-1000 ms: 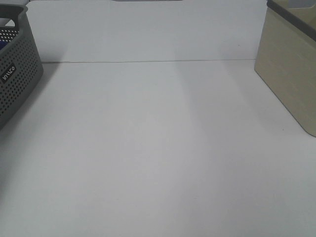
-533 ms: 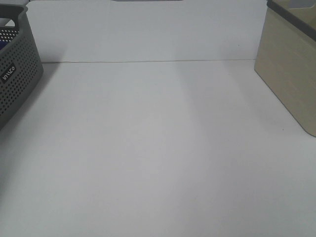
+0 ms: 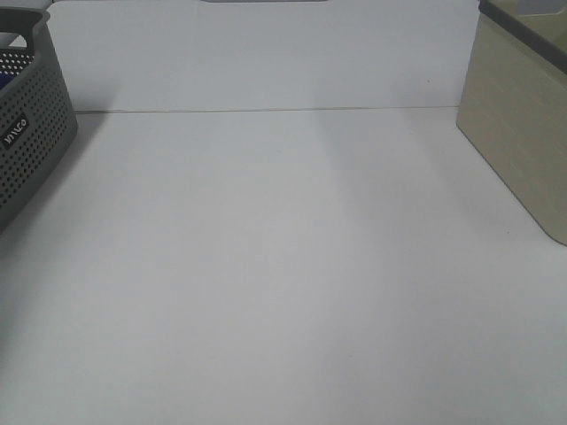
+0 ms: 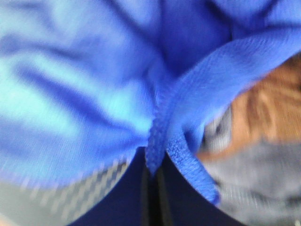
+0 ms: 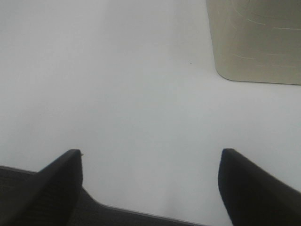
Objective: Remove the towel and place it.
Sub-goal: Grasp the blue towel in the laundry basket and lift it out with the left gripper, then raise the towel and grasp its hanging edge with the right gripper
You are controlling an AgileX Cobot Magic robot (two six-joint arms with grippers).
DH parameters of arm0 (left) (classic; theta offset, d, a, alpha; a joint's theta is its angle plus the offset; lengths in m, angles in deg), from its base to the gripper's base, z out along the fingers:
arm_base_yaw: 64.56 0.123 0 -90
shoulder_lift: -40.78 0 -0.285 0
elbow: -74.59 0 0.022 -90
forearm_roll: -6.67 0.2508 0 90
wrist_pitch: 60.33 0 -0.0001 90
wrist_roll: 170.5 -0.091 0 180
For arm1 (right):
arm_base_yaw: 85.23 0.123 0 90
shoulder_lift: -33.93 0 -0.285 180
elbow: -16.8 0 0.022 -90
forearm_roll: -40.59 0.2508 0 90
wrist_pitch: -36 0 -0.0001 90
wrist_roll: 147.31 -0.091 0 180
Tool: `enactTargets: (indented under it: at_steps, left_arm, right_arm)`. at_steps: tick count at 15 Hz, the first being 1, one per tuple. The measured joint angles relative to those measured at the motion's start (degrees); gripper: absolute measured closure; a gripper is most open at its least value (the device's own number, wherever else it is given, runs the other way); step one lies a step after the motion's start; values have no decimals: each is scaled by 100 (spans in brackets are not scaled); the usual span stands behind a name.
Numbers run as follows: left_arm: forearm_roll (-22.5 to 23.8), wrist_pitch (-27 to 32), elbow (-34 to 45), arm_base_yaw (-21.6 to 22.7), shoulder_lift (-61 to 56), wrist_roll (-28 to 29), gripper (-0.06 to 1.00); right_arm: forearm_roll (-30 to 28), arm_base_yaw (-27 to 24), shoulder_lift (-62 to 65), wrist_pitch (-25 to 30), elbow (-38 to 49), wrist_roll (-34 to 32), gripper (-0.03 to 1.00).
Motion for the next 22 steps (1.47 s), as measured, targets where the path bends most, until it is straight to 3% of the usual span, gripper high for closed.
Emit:
enactTargets:
  at_steps: [3, 10, 15, 18, 22]
  left_arm:
    - [6, 361, 0, 0, -756, 34, 94]
    - [-710, 487, 0, -115, -2945, 195, 94]
    - [-733, 189, 0, -1020, -3942, 195, 94]
    - [-733, -189, 0, -2074, -4389, 309, 94]
    - [-779, -195, 0, -2962, -4418, 315, 94]
  right_arm:
    - [0, 0, 0, 0, 0, 0, 19]
    - [0, 0, 0, 0, 0, 0, 19]
    - [0, 0, 0, 0, 0, 0, 19]
    - [0, 0, 0, 0, 0, 0, 19]
    - [57, 0, 0, -69, -23, 0, 19]
